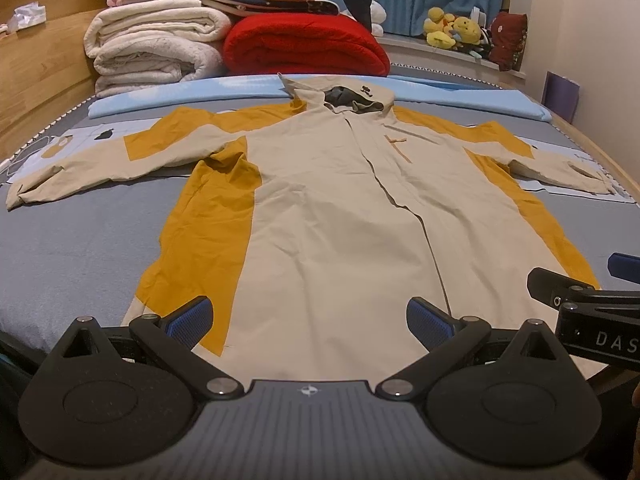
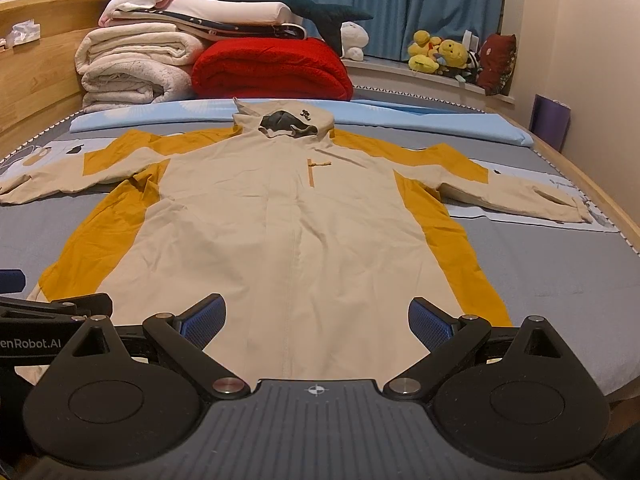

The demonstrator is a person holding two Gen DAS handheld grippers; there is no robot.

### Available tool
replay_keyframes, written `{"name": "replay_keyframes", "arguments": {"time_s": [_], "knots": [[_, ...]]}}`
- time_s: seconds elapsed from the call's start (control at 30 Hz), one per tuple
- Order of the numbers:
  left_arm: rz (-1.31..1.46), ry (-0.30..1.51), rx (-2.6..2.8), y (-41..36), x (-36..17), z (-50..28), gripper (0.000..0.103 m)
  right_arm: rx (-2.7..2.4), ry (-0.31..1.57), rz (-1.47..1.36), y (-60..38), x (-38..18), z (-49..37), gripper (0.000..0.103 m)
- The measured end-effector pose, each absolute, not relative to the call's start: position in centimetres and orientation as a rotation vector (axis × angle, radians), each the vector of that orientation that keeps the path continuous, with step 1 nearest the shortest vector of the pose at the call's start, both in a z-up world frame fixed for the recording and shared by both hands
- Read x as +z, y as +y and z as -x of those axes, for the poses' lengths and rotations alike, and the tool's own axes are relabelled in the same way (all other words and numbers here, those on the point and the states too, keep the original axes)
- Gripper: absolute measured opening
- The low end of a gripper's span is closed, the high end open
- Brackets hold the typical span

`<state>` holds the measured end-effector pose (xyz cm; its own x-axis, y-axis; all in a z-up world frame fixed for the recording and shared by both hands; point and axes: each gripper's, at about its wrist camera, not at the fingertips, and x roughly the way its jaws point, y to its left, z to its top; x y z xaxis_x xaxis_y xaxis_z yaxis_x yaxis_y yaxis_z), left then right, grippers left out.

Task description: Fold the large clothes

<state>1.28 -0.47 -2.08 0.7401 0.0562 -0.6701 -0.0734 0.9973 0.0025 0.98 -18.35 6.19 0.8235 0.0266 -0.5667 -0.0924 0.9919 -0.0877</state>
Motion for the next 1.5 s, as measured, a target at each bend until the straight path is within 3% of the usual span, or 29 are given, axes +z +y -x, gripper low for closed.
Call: {"name": "replay_keyframes", "arguments": {"time_s": [0.63, 0.73, 0.8, 0.9, 0.93, 1.0, 1.2, 1.37, 1.47, 1.5], "knots": [[0.026, 0.735, 0.069, -0.6, -2.0, -1.3, 0.103, 0.064, 0.590, 0.112, -18.1, 6.2, -1.1, 0.097], [0.031, 0.734, 0.053, -0.6, -1.9, -1.3, 0.103, 0.067, 0.582, 0.106, -18.1, 6.2, -1.1, 0.086], [0.038, 0.728, 0.034, -0.1, -1.6, -1.5, 0.103, 0.060, 0.575, 0.091, -18.5, 6.4, -1.2, 0.067], [0.045, 0.748, -0.008, 1.4, -1.0, -2.7, 0.093, 0.030, 0.574, 0.034, -20.1, 6.8, -1.8, 0.054], [0.033, 0.755, -0.022, 2.1, -0.7, -3.4, 0.085, 0.015, 0.575, 0.021, -20.8, 6.9, -2.3, 0.054], [0.003, 0.763, -0.036, 3.8, -0.5, -5.0, 0.080, -0.021, 0.573, 0.007, -22.5, 7.3, -3.6, 0.054], [-0.037, 0.892, 0.063, 11.2, -4.2, -10.3, 0.078, -0.179, 0.639, 0.032, -29.4, 5.2, -8.6, 0.058], [0.169, 1.085, 0.179, 15.9, -8.7, -11.9, 0.068, -0.342, 0.831, -0.048, -34.7, 0.7, -11.2, 0.058], [0.180, 1.109, 0.192, 16.8, -9.6, -11.9, 0.056, -0.400, 0.928, -0.086, -36.4, -1.7, -11.6, 0.057], [0.174, 1.105, 0.185, 16.8, -9.4, -11.9, 0.034, -0.412, 0.955, -0.112, -36.8, -2.3, -11.6, 0.052]]}}
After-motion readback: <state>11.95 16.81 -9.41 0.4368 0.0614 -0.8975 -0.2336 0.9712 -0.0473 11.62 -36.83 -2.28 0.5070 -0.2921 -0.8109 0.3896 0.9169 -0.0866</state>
